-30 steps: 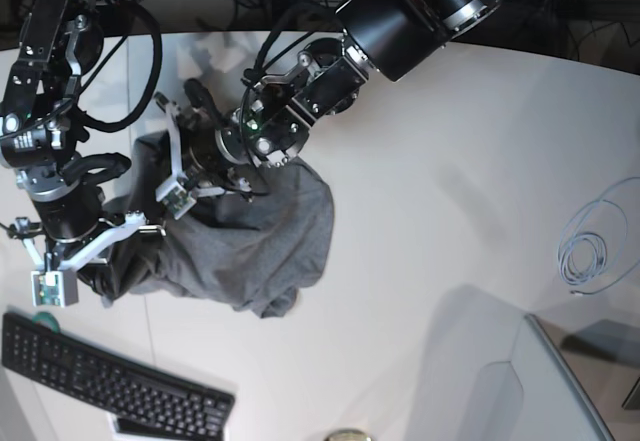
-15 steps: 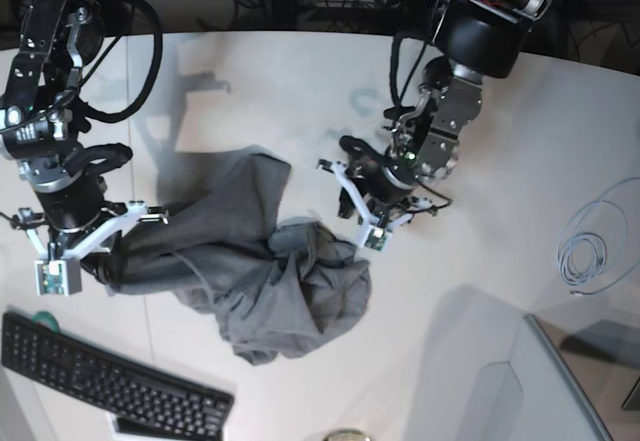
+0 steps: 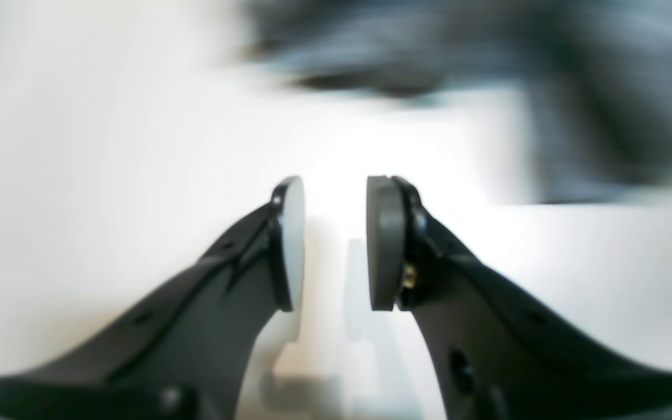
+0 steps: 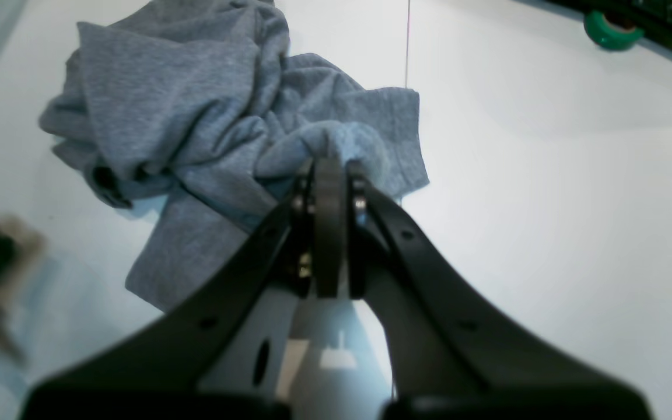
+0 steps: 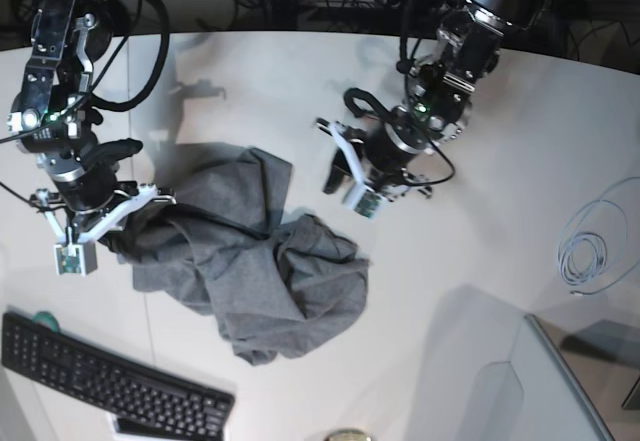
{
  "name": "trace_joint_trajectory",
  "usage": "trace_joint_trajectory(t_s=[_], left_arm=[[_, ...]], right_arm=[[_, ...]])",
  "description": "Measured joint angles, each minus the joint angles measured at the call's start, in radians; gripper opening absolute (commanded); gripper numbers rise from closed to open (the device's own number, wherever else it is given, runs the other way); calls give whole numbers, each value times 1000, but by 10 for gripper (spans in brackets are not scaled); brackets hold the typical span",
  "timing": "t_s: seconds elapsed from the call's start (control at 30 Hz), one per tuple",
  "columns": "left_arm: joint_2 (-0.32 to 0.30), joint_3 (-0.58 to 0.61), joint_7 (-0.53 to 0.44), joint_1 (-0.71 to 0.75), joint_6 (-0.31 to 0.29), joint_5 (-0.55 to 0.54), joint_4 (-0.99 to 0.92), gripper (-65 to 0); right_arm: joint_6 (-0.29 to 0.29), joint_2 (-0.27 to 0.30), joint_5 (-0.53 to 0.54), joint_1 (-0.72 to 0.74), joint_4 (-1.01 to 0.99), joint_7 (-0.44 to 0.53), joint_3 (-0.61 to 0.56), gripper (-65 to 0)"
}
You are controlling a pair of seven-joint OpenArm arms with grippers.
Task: Layout the t-shirt on the table in an organized manner, then fold the t-shirt properly
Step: 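Grasp another fold of the t-shirt with the left gripper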
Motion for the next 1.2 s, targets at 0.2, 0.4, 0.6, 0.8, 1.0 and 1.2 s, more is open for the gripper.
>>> trace_joint_trajectory(t_s=[0.2, 0.4, 0.6, 0.8, 1.0, 1.2], left_arm=[[72, 70, 13, -9, 13, 336, -13, -464], [159, 72, -2, -14, 2, 603, -4, -428], [211, 69, 7, -72, 5, 689, -18, -406], [201, 66, 17, -72, 4, 692, -18, -184], [195, 60, -1, -69, 70, 683, -21, -230], [171, -14, 12, -106, 84, 687, -108, -230]], right_arm=[[0, -3, 0, 0, -11, 4, 0, -648], [0, 0, 0, 0, -11, 3, 0, -648], [0, 0, 0, 0, -11, 3, 0, -648], [0, 0, 0, -1, -11, 3, 0, -650], [0, 0, 0, -1, -11, 4, 1, -650], [0, 0, 0, 0, -11, 2, 1, -650]])
